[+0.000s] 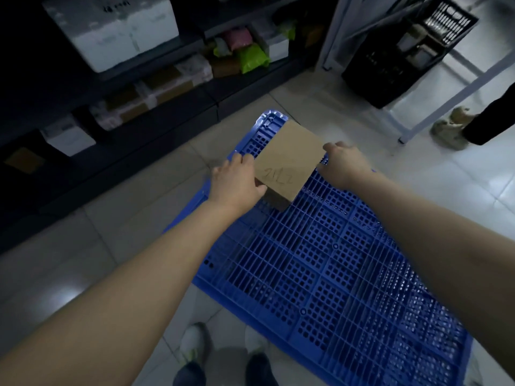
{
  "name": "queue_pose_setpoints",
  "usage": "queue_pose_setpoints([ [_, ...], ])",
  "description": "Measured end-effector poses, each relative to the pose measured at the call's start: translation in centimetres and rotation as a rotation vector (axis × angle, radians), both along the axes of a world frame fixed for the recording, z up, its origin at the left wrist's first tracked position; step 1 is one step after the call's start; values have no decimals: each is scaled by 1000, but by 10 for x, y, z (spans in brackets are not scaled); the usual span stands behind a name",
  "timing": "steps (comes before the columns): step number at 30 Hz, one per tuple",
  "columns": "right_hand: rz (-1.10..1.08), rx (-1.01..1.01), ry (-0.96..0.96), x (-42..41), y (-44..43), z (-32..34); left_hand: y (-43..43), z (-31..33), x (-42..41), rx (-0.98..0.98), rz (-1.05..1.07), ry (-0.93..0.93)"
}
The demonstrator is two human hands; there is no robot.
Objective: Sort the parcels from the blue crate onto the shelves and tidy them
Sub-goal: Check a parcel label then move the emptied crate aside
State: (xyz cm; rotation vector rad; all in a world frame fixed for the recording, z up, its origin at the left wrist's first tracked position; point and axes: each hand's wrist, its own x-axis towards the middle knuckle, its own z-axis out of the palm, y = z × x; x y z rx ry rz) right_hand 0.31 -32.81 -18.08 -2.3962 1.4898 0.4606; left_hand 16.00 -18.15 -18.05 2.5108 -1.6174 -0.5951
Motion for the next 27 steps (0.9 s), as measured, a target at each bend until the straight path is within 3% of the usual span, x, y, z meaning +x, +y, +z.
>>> queue_pose_setpoints([
  [3,-54,79,-55,3,-15,-23,-15,-25,2,63,180,245],
  [9,-436,342,-364,10,-31,-54,-37,-56,14,151,687,1027],
  [11,-519,397,-429,14,-32,-61,-42,-61,14,130,749,1139],
  [14,-590,413,-472,19,-34,-67,-50,-69,11,54,728,1160],
  [21,-818,624,-608,19,-35,-73,-56,-69,-12,-209,531,868],
  [24,-895,624,-587,21,-34,-71,-53,-62,-26,-259,436,814],
  [27,-892,757,-525,19,-32,-60,-52,-49,-46,-252,261,767],
])
